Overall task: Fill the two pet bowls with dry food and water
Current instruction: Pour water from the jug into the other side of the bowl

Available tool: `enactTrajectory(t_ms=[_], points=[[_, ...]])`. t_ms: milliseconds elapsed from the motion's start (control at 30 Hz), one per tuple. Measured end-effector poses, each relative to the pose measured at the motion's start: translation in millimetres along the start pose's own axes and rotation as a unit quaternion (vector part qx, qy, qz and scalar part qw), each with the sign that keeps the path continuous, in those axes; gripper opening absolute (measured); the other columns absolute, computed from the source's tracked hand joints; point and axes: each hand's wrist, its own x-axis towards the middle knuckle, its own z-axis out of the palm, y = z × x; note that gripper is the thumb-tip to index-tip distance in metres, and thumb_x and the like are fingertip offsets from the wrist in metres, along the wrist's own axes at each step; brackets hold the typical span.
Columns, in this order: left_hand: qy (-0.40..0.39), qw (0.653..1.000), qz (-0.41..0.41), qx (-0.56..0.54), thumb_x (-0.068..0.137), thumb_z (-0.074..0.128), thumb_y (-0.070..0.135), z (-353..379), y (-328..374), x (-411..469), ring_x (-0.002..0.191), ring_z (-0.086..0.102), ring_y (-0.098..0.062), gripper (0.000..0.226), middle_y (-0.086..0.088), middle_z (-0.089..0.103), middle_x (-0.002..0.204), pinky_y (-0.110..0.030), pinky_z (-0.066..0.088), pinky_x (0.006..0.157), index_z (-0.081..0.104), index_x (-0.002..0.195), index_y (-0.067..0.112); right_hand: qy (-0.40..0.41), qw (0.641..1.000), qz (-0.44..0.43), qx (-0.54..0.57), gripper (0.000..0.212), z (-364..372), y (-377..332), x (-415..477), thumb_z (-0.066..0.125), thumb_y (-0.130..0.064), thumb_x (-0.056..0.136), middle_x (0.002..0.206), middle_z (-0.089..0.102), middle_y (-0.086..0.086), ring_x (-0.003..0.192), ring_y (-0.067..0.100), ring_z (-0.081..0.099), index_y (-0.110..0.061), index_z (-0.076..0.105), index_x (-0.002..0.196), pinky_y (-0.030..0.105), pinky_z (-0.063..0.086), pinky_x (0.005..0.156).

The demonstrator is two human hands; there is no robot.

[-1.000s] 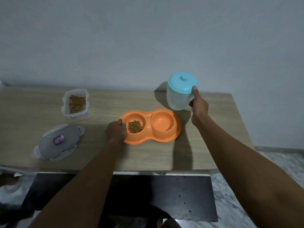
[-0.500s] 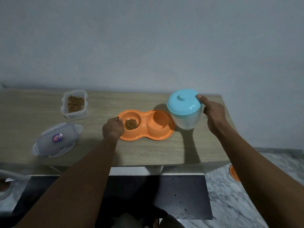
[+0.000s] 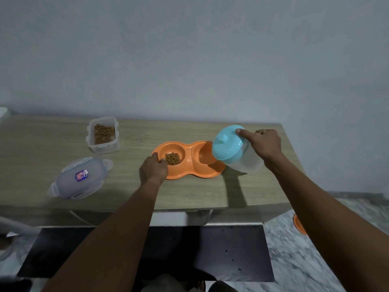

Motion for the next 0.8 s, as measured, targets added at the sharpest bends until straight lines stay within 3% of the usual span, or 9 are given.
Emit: enactTrajectory(t_ms=[233,533,800], points=[[-0.011,0.999,0.007,0.034,0.098,0.047,0.036,3.4,-4.6,9.4,0.119,0.055,-0.042,0.043,-0.019,0.061,0.127,-0.045,0.045,0.102,0.055,0.135,0.015,0.003,0.999,-0.008,-0.049,0.062,6.2,-11.2,3.0,0.081,-0.068,0.051,0.061,0.049,0.0,0.061,0.018,0.045,-0.014,0.05,0.055,0.036,0.037,0.059],[-0.023,0.999,0.004,0.031,0.099,0.044,0.039,6.7,-6.3,13.3,0.118,0.056,-0.04,0.044,-0.017,0.06,0.127,-0.048,0.046,0.1,0.052,0.136,0.017,-0.002,0.995,-0.039,-0.087,0.06,11.2,-22.0,7.5,0.085,-0.06,0.061,0.053,0.041,-0.005,0.055,0.016,0.041,-0.018,0.043,0.051,0.039,0.036,0.064],[-0.02,0.999,0.001,0.037,0.1,0.044,0.037,8.0,-4.8,12.8,0.123,0.053,-0.041,0.046,-0.019,0.056,0.134,-0.047,0.044,0.104,0.048,0.14,0.013,0.002,0.995,-0.039,-0.087,0.06,10.9,-20.6,11.2,0.083,-0.065,0.057,0.055,0.044,-0.007,0.058,0.016,0.042,-0.019,0.044,0.053,0.038,0.037,0.064]])
